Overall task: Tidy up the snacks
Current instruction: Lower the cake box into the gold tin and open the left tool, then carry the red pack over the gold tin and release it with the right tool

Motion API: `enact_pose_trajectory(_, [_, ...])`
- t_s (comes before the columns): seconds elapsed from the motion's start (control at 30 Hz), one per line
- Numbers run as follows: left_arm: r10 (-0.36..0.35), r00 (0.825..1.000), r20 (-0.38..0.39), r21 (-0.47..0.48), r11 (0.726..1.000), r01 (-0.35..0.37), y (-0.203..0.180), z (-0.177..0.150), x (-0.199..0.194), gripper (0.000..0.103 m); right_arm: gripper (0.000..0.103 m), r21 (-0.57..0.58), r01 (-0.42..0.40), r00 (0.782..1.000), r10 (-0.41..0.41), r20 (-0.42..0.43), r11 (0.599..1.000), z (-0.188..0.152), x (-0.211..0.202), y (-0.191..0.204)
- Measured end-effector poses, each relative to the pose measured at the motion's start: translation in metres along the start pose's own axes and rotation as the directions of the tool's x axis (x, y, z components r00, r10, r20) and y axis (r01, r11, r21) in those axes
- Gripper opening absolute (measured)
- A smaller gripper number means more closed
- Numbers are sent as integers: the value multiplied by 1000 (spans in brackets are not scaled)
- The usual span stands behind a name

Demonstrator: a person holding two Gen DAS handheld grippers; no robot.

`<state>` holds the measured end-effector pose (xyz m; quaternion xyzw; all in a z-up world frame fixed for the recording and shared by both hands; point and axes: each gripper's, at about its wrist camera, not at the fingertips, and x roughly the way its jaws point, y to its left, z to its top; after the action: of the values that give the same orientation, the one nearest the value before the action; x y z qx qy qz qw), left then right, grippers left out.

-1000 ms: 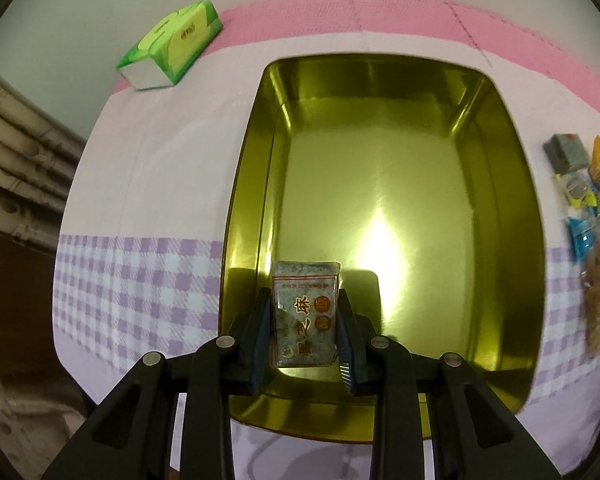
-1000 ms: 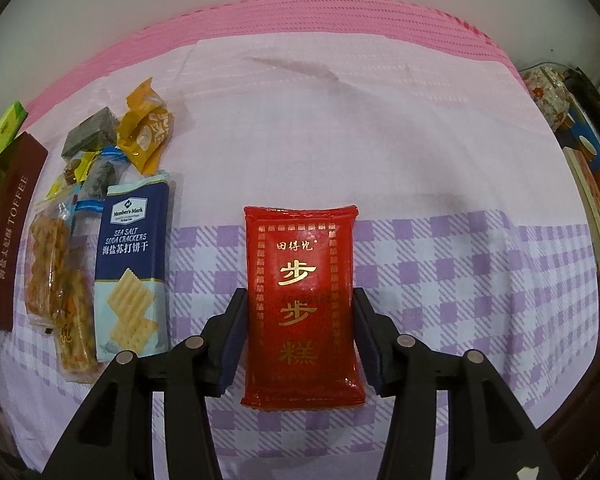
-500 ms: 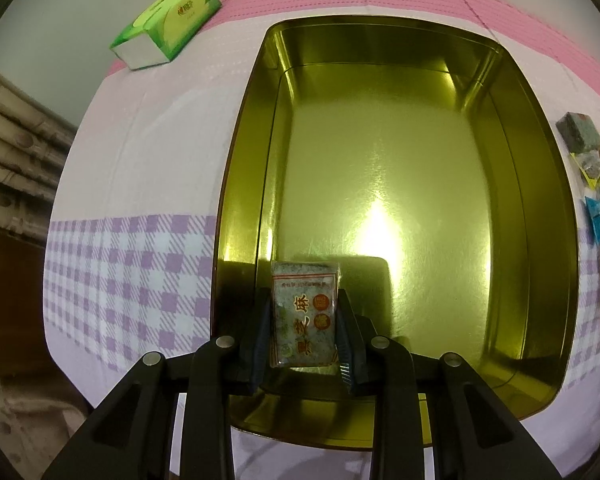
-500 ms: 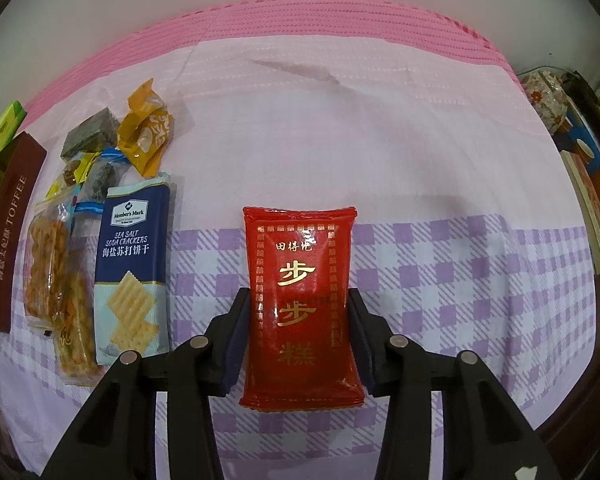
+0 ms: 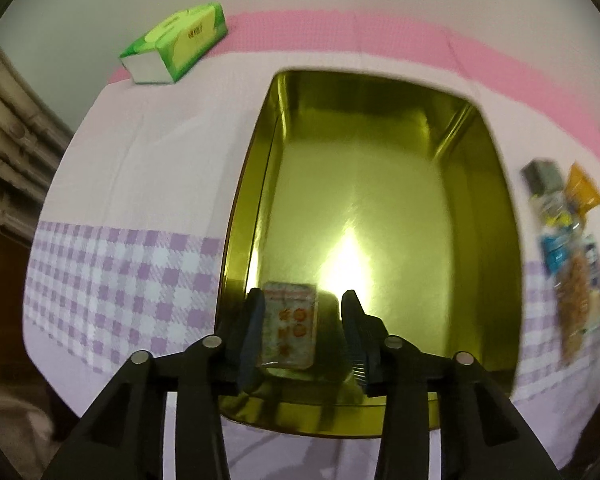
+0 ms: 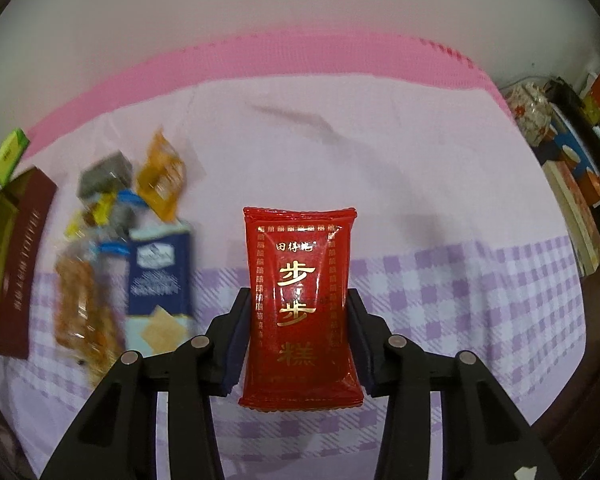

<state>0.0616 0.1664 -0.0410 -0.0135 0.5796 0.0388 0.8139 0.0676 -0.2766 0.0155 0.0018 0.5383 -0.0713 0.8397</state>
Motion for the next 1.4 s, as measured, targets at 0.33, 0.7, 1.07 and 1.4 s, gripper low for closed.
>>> enact_pose_trajectory(0.33, [59,988,144,-151,988,-37,32,-11,-40,51,41,-89,-167,983,172,58,982,31,-37,88])
enact_pose_trajectory(0.7, [213,972,102,-352,921,-165,95,-68,-44,51,41,-177,-383,923,382,-37,907,30,-33,246])
enact_pose_trajectory(1.07, [240,967,87,-360,913,-194,101,-79,-36,51,41,-210,-392,919,375,-118,896,4,-1,342])
enact_pose_trajectory(1.4, [215,974,71,-353,919,-177,100,-77,-29,52,41,-227,-349,934,320,-156,909,-14,20,354])
